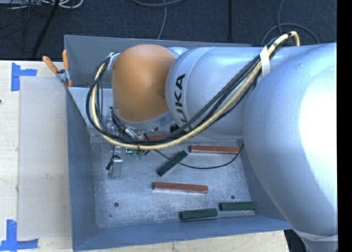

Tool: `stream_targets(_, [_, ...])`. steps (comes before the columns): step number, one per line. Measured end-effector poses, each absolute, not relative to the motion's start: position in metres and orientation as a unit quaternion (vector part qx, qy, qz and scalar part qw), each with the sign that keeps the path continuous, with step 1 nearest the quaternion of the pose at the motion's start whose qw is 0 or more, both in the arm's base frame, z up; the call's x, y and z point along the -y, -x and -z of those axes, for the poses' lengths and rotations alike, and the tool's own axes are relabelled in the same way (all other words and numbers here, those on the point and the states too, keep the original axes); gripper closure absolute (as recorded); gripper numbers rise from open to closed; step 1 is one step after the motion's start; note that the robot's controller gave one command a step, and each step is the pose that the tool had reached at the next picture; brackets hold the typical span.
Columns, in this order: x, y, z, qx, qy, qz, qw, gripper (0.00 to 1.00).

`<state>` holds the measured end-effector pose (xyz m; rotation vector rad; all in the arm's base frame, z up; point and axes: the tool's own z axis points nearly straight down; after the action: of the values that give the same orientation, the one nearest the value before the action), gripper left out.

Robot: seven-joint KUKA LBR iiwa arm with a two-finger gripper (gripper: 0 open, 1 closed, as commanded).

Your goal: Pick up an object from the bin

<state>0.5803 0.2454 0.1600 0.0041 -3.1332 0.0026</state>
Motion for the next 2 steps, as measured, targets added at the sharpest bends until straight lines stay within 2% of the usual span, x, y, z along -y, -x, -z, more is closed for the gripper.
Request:
stream_targets(1, [-0.162,-0.603,-0.069,0.985,0.174,-0.001,0.001,0.00])
stream_targets(2, [-0.068,-0.587,-0.101,0.980,0.199,-0.002,0.000,0.00])
